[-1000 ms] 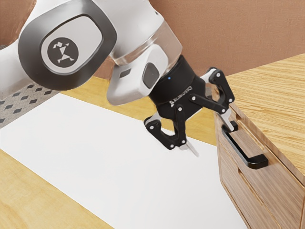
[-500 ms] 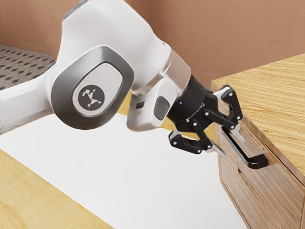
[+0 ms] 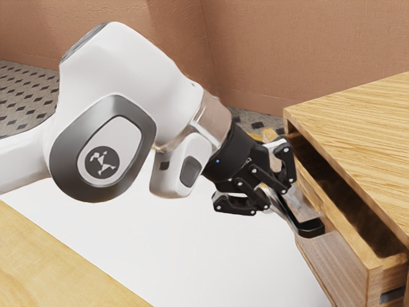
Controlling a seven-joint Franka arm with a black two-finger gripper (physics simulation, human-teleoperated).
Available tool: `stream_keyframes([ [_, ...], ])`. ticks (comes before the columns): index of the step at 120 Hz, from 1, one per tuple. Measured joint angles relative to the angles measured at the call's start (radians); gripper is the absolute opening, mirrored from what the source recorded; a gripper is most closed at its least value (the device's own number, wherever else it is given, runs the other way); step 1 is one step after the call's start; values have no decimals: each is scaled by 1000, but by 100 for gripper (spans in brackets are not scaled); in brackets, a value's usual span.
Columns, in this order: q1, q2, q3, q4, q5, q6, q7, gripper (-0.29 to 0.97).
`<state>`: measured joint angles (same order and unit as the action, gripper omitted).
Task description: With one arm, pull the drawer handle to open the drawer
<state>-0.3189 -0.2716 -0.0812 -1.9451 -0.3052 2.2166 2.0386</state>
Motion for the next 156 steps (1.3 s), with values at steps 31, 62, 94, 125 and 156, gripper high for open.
stream_keyframes([
  [31,-18,-158,40,-154,-1,20,27,-4],
  [62,-105,-279,122,-254,4,27,48,-5],
  [94,-160,-378,157,-338,27,30,63,-4],
  [125,-195,-410,189,-367,79,29,74,-5],
  [156,-185,-420,195,-376,132,25,86,-4],
])
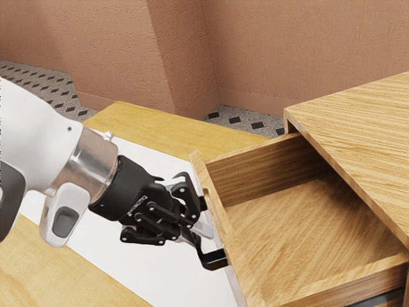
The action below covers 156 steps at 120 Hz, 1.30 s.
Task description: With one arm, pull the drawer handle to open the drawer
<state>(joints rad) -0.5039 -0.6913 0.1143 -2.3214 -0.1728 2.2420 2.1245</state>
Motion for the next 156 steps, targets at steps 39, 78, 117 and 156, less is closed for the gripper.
stream_keyframes([
  [39,18,-18,21,-17,10,-6,23,-12],
  [78,-27,-69,36,-20,16,-54,18,-10],
  [117,-24,-124,38,-61,17,-92,12,-11],
  [156,-24,-183,50,-85,20,-121,7,-5],
])
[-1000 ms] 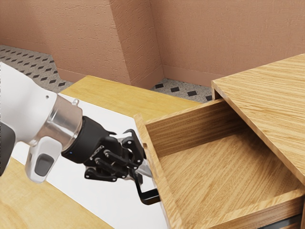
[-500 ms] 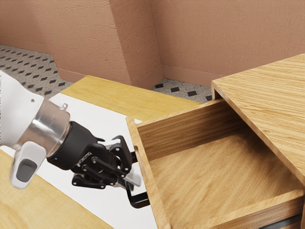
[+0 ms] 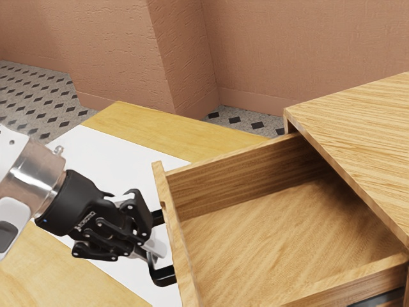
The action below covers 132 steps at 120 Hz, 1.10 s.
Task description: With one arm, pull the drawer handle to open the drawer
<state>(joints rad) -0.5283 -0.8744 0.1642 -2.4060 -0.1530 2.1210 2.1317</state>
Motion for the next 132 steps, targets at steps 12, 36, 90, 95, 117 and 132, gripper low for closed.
stream_keyframes([
  [12,0,-16,3,-13,9,-7,-3,-4],
  [36,1,-29,17,-14,24,-19,-9,-5],
  [90,58,16,11,177,55,-113,-29,20],
  [95,134,115,7,326,60,-179,-38,20],
  [117,279,694,52,1064,176,-609,-234,40],
  [132,299,746,64,1109,192,-775,-411,53],
])
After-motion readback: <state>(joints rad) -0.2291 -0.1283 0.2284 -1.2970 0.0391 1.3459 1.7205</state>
